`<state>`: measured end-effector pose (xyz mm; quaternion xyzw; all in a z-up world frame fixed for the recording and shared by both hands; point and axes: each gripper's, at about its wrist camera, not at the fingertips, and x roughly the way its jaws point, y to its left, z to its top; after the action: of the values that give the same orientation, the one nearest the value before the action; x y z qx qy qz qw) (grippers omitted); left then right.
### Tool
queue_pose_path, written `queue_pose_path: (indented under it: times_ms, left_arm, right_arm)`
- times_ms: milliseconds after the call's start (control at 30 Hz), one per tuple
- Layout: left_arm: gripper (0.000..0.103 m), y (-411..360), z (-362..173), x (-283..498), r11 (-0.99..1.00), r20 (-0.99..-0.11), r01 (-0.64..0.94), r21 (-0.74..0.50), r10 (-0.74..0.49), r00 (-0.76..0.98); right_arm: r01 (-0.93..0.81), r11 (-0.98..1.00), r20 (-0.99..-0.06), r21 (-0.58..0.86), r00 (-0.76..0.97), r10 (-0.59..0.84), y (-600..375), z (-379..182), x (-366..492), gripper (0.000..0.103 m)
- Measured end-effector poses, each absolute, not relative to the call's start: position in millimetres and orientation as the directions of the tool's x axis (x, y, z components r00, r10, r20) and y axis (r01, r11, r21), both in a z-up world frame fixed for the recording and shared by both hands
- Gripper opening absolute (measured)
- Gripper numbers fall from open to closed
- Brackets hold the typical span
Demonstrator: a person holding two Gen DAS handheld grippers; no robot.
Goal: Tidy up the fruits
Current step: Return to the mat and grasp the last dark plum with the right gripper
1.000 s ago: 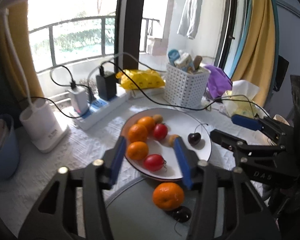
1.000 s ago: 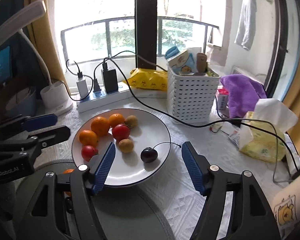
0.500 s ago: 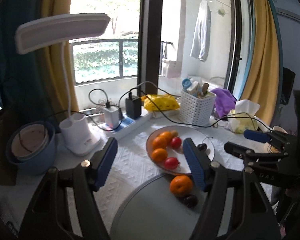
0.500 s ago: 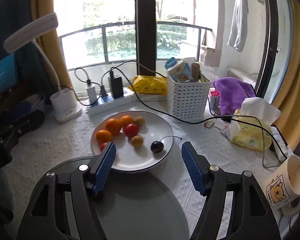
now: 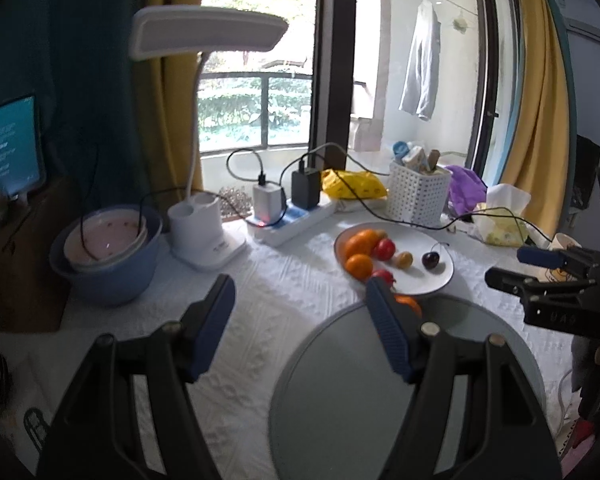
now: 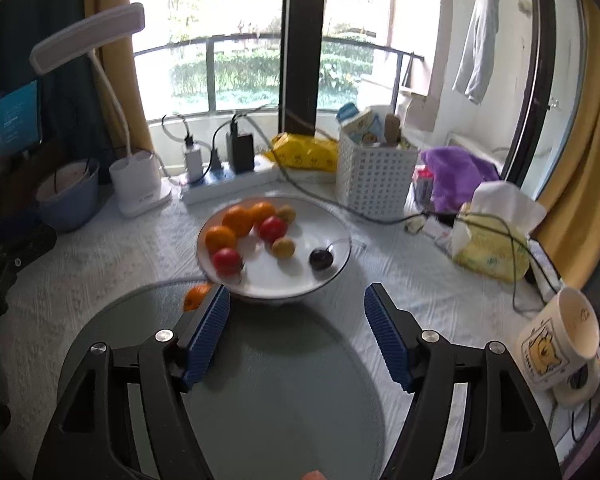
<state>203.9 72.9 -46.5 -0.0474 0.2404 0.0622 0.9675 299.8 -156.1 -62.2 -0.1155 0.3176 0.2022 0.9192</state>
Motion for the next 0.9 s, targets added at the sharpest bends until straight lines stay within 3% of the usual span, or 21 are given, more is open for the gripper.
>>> queue_pose_path:
  times_ms: [900]
  left_arm:
    - [0.069, 116, -107, 193, 0.972, -0.582, -0.191, -0.136, 0.078, 0.810]
  right_arm:
    - [-0.525, 0.850, -0.746, -0.051, 0.586, 0.317, -89, -135, 294, 0.070]
